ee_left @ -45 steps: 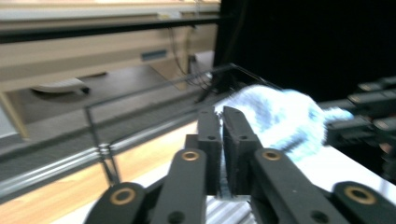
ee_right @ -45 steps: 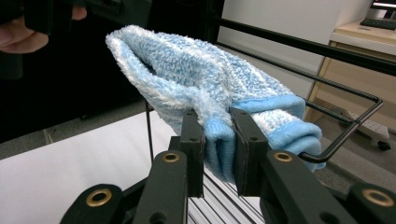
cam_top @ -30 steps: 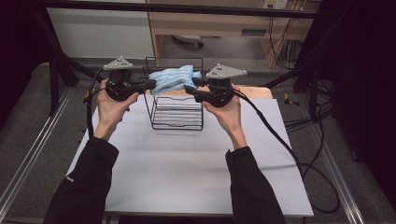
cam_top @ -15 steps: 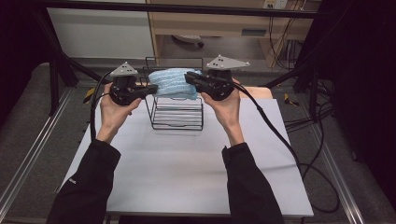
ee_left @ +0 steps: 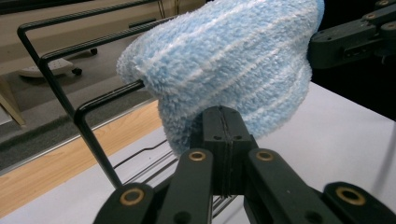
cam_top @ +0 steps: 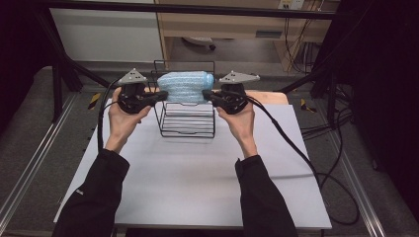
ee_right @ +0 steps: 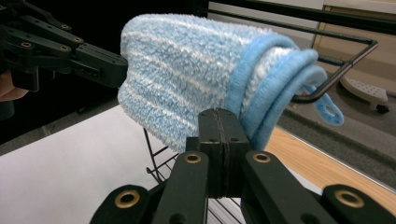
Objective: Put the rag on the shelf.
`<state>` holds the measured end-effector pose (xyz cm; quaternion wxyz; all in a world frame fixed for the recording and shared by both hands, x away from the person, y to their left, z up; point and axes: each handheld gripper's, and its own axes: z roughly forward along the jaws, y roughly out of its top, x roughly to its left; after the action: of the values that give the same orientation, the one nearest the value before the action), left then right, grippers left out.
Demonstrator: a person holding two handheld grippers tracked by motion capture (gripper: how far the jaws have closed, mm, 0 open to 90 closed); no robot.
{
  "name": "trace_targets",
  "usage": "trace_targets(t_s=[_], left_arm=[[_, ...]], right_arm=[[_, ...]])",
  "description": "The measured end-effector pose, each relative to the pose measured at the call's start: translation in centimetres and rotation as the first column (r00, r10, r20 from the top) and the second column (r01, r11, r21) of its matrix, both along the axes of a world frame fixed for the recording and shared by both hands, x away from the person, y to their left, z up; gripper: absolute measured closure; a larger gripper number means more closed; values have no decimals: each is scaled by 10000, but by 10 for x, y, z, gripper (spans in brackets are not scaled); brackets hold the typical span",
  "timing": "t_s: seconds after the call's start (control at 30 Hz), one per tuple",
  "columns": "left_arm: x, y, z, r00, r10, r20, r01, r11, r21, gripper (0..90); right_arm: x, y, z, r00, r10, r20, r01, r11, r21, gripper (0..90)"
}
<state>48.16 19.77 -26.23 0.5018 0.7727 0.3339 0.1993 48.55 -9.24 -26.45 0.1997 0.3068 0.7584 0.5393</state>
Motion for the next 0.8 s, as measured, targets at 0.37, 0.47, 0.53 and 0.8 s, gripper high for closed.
trace_targets(t_s=[0.37,0.47,0.53,0.8], left_arm=[[3,-4,-5,9994,290,199,-292,9995,118,895],[-2,-2,-4,9993,215,303,-212,9997,-128,868],[-5,1,-4,9992,195,347,-189,9997,-177,847],[-14,7,2,9991,142,388,-129,9993,-352,726]], right_arm=[[6,6,-12,9998,-114,135,115,9999,-95,866],[2,4,-10,9998,-11,189,12,10000,-28,833],[-2,3,-8,9997,42,220,-43,10000,32,810],[-12,-3,0,9994,200,270,-211,9989,411,683]])
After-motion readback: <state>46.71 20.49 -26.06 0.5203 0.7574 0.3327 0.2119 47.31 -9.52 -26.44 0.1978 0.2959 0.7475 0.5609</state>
